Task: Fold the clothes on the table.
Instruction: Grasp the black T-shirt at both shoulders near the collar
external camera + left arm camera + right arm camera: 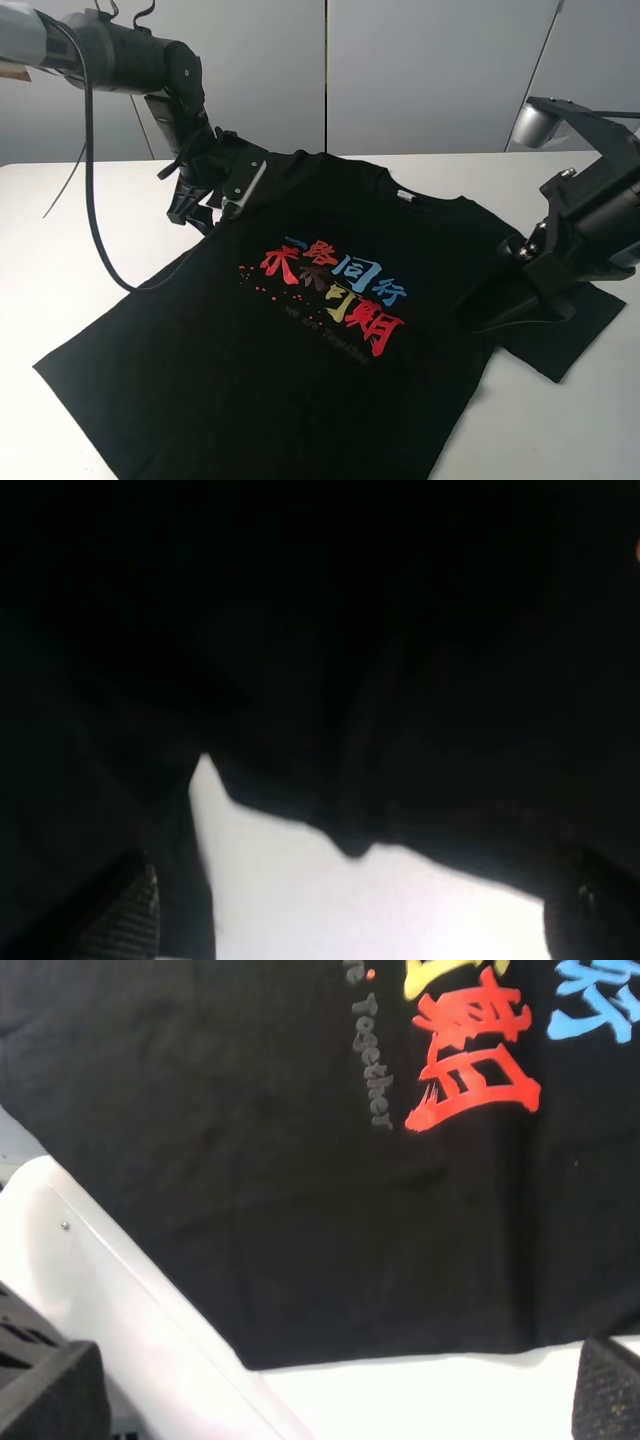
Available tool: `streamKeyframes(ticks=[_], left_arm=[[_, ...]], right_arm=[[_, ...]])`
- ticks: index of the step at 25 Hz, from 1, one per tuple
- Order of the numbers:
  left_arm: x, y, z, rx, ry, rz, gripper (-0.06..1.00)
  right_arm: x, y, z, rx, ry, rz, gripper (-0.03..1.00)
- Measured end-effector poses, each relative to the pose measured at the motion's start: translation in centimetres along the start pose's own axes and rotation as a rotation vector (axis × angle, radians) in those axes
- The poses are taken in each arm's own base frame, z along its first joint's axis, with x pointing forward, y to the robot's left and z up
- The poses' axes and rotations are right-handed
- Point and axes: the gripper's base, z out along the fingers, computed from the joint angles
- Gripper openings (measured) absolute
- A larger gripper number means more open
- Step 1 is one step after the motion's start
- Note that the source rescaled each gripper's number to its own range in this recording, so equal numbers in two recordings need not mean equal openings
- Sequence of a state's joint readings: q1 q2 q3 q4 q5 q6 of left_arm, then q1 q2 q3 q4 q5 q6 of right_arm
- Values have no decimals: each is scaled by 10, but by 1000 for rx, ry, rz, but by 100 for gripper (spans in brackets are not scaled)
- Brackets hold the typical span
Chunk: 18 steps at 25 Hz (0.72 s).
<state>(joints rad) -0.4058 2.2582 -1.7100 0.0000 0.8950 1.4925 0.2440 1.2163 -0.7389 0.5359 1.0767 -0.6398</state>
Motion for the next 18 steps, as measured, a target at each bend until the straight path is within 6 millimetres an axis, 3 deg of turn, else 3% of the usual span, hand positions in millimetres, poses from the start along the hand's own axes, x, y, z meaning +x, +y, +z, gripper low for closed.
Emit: streamKeyframes(ticks=[4,13,15,18], left_arm=[[-4,-3,22,32,1,30,100],[-3,-6,35,60,3,30,97],[-3,-7,35,71,9,21,89],[-3,-8,36,84,12,-17,65]], right_arm=[[-3,-6,7,2,14,14,100],[-6,-10,14,-5,33,22,100],[-6,-10,14,-8,31,22,100],[-7,-8,14,-21,19,13,100]])
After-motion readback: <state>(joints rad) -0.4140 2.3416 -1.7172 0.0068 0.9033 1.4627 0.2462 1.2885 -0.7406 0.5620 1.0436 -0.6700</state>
